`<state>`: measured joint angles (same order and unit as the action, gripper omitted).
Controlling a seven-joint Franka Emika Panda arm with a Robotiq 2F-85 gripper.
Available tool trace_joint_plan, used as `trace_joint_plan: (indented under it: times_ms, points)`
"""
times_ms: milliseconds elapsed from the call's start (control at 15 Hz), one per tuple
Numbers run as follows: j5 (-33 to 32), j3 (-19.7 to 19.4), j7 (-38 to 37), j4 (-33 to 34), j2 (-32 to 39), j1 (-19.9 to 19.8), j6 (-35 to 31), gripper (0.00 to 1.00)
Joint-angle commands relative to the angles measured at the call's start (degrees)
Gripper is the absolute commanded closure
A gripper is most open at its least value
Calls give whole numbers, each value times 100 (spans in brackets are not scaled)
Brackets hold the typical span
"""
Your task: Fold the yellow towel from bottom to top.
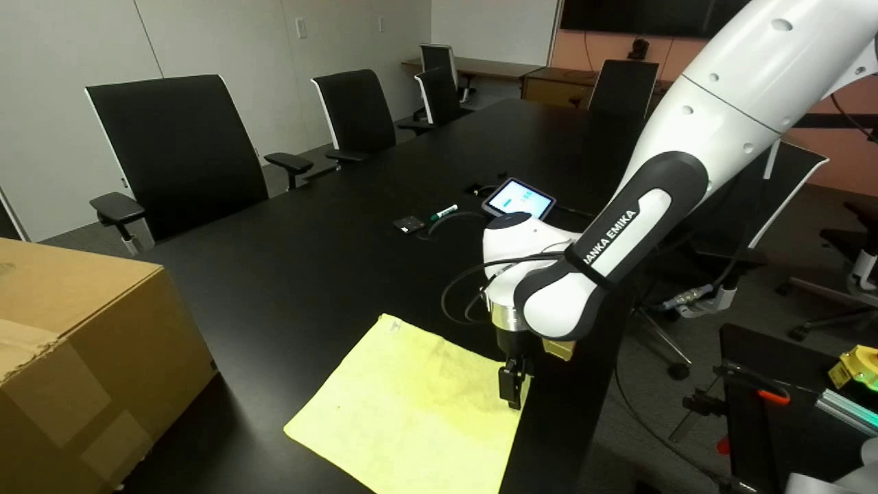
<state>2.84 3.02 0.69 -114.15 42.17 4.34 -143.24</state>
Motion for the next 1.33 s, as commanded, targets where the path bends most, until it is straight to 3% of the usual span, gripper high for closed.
trace_joint_plan:
  times_ms: [0,800,1133,1267]
  points:
    - [-350,-221,-198,56,-42,193,-87,0]
    - [-301,23,-9,-21,127,-52,-1039,0]
    - [-333,-2,-39,-14,155,-40,-853,0]
    - [-349,-3,-28,1,118,-29,-722,18]
